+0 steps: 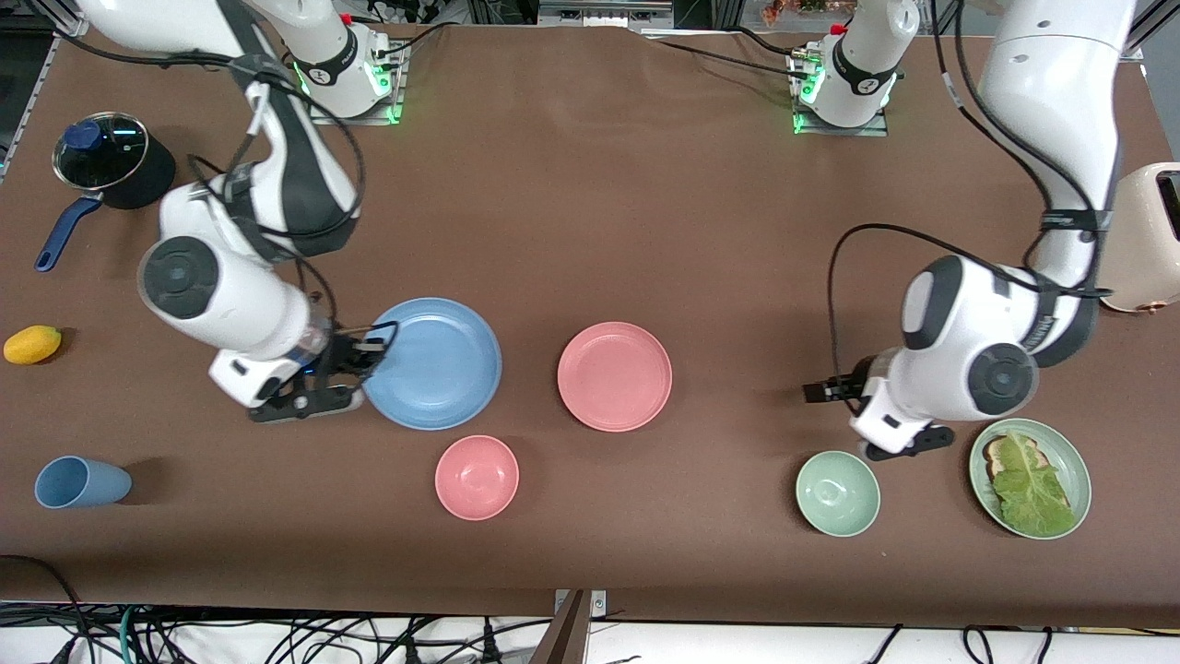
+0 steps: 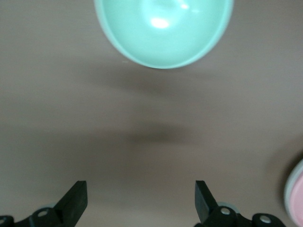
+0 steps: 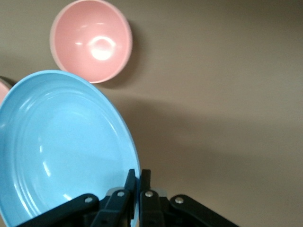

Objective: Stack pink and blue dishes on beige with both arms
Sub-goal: 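Stack the blue plate on the pink plate while the left gripper withdraws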

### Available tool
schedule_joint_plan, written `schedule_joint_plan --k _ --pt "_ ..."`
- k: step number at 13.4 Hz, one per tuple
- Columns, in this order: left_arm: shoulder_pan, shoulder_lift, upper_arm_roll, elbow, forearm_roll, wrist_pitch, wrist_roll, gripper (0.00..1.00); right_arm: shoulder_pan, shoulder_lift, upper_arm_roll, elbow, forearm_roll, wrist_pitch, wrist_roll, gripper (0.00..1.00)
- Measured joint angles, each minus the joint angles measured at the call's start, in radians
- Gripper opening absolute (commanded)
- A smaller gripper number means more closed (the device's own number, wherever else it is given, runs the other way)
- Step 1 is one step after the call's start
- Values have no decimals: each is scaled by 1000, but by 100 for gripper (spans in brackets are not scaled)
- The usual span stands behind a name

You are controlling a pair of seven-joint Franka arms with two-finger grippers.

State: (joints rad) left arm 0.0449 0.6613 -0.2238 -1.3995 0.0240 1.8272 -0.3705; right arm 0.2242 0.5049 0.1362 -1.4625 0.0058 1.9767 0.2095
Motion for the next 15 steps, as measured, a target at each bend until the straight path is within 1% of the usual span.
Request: schedule_joint_plan --k 3,5,7,9,12,15 --pt "69 -13 1 0 29 -50 65 100 141 29 4 2 6 82 212 0" --pt "86 -20 1 0 68 -74 83 100 242 72 4 2 5 188 379 0" --pt "96 -35 1 0 86 -87 85 100 306 121 2 3 4 282 467 0" --pt "113 -60 1 1 88 -111 104 100 323 160 1 4 4 323 479 0" --pt "141 -112 1 1 88 -158 131 100 325 185 -2 5 4 331 479 0" --pt "135 -198 10 -34 88 -175 184 100 325 205 -4 6 4 332 479 0"
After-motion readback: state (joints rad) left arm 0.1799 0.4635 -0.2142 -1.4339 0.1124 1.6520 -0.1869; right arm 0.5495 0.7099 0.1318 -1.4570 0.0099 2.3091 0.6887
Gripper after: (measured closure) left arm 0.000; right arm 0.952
